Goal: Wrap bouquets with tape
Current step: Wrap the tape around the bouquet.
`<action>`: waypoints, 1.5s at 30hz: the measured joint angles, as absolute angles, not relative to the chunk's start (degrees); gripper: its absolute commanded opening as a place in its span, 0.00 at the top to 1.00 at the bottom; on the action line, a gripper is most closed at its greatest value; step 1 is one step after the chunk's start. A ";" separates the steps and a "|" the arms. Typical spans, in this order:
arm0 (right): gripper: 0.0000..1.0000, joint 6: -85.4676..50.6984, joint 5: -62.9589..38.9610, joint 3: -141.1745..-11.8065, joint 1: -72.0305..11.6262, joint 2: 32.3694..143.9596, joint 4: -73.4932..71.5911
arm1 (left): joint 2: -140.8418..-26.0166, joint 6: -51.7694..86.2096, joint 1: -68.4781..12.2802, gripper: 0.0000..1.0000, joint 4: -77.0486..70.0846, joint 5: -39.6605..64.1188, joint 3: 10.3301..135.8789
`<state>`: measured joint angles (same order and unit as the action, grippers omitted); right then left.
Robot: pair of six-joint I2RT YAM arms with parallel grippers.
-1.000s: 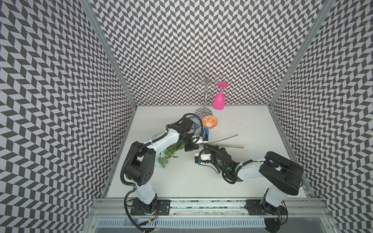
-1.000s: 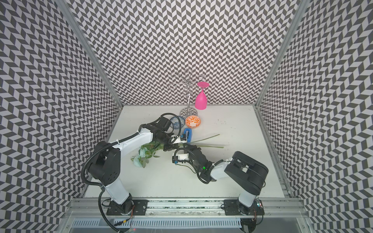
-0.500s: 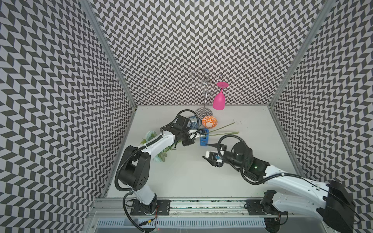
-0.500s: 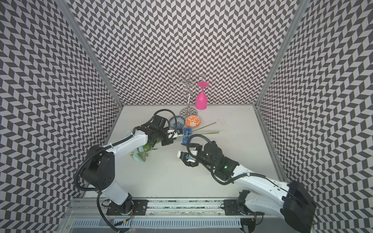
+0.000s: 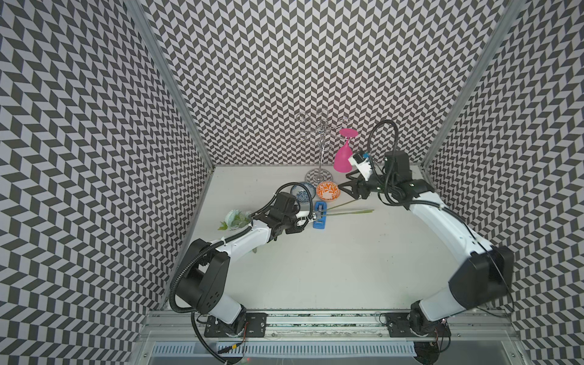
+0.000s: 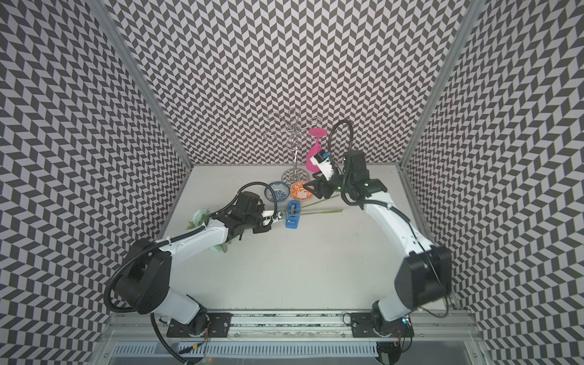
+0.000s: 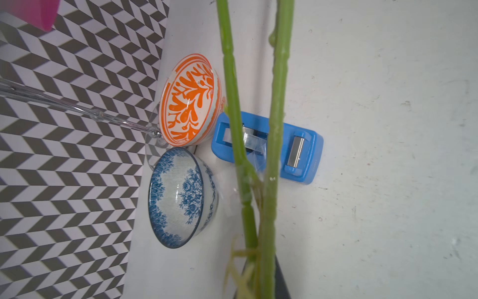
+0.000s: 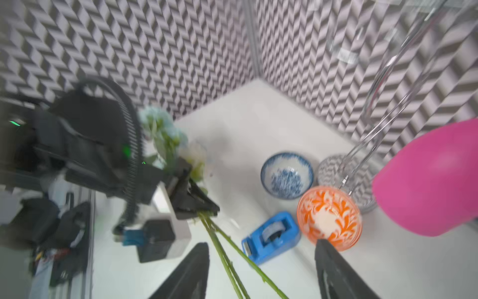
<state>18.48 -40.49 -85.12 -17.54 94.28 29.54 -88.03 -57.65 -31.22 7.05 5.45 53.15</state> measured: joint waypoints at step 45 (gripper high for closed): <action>1.00 47.97 -34.22 -72.73 -25.93 98.43 29.67 | -76.42 -56.16 -29.36 0.53 -4.36 13.76 50.52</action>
